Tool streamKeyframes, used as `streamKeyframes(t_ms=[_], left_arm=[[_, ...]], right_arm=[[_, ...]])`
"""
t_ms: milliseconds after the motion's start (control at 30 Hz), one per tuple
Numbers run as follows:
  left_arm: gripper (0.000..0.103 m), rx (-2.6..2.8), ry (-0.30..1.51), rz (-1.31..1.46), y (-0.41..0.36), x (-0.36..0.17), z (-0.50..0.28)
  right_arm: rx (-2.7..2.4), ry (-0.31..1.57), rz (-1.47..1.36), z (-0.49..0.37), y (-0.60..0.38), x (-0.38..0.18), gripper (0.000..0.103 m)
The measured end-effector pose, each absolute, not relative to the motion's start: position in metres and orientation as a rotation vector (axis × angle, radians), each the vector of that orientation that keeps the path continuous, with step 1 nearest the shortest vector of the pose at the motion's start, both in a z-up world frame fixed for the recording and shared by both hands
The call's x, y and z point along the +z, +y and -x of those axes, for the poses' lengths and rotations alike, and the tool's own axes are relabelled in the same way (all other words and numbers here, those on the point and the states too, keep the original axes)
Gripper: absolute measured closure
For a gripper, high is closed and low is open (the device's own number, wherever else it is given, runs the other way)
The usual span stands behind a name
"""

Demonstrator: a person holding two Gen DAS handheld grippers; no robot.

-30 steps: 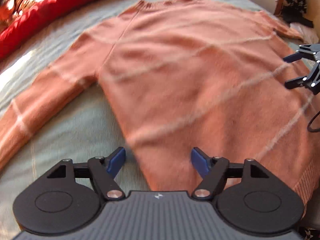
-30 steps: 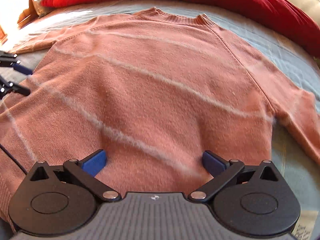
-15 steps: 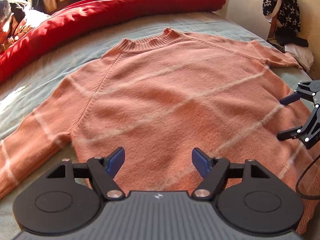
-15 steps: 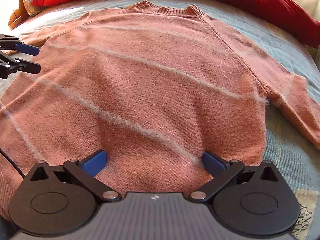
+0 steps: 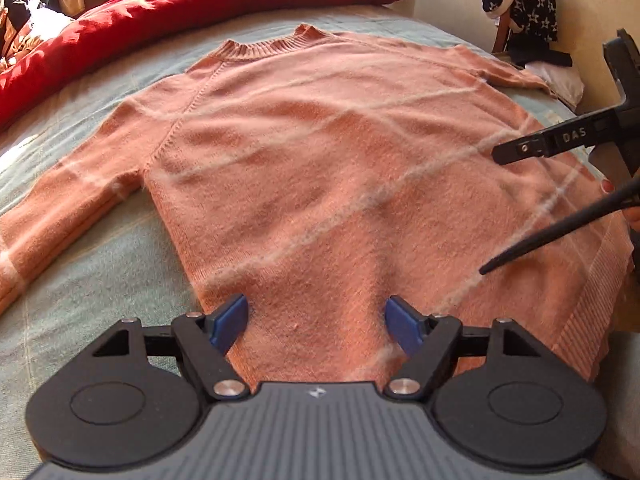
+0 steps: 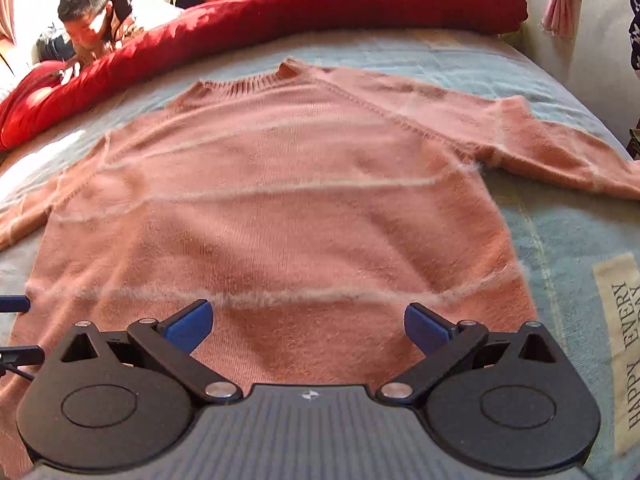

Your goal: Fold clothes

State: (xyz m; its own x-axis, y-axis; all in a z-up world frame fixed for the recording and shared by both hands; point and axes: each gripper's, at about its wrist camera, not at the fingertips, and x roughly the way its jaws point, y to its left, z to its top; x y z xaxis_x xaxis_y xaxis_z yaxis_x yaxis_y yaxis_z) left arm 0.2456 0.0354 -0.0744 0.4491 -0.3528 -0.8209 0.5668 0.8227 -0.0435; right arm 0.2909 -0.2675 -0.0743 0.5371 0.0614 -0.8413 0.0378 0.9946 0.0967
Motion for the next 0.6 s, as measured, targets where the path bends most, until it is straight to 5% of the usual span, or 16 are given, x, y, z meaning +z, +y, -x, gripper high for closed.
streamKeyframes(t_ms=[600], left_arm=[[0.015,-0.513,0.868,-0.261,0.021,-0.088,-0.233]], right_arm=[[-0.017,0.901,-0.047,-0.274,-0.256,-0.088,0.0]])
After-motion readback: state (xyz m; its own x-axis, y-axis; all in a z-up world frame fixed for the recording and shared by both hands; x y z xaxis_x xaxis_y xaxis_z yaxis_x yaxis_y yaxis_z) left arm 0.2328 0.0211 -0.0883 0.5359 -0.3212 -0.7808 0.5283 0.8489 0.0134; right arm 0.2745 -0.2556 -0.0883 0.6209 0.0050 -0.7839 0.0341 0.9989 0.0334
